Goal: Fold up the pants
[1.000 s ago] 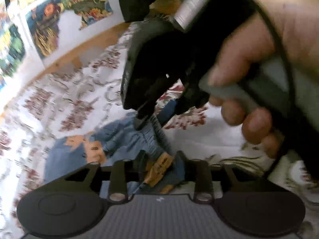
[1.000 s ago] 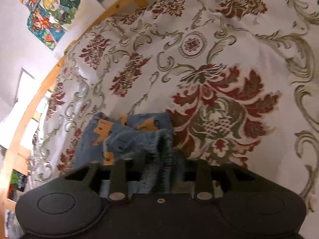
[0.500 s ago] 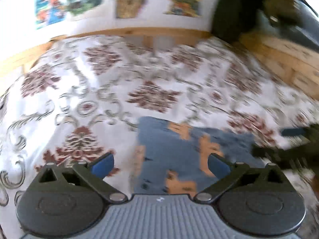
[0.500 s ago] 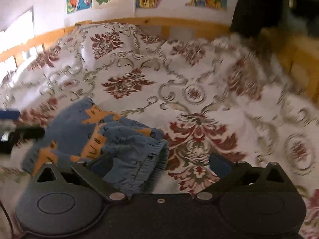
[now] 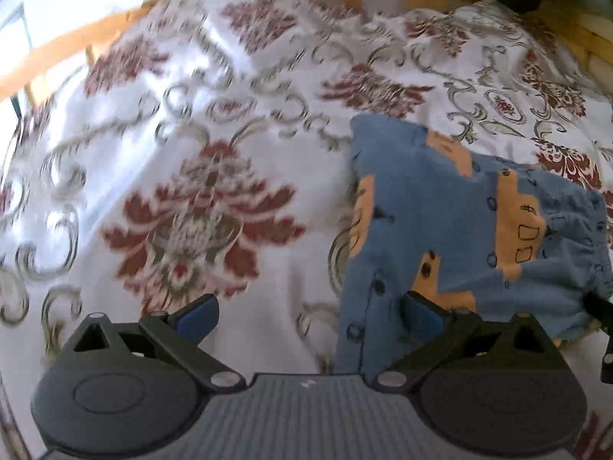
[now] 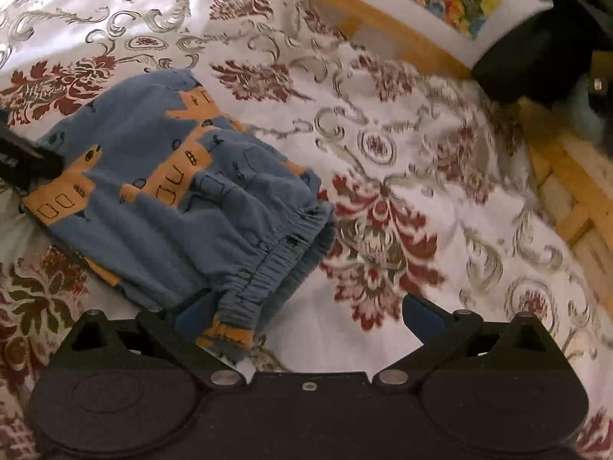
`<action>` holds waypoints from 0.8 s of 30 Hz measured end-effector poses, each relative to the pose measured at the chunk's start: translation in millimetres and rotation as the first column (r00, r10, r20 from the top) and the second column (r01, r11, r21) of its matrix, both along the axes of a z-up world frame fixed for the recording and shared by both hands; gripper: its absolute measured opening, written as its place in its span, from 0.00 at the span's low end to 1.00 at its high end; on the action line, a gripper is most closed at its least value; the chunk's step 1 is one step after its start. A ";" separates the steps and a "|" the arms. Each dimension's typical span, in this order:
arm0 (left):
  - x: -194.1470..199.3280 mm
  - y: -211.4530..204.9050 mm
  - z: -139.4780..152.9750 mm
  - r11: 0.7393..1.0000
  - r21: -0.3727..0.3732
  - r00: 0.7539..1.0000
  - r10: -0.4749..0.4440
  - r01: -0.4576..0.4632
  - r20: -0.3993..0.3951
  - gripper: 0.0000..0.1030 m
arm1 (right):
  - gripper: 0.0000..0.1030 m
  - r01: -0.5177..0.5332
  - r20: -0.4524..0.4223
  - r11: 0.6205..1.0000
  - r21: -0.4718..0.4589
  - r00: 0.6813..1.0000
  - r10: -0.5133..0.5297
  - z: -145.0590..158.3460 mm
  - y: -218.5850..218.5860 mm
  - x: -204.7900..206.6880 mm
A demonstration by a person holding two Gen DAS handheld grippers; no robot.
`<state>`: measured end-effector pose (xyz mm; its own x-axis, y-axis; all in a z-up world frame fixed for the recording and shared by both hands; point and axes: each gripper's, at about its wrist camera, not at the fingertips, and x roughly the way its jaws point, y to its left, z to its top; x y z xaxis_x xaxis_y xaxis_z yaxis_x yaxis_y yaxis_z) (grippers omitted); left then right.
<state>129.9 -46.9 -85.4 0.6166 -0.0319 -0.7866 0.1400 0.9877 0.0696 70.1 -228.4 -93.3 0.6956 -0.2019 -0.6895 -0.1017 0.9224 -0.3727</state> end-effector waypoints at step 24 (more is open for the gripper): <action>87.2 -15.3 7.3 0.762 -0.397 0.852 -0.509 0.512 0.124 0.87 | 0.39 -0.260 0.057 0.812 0.523 0.961 0.272 12.2 -45.0 56.0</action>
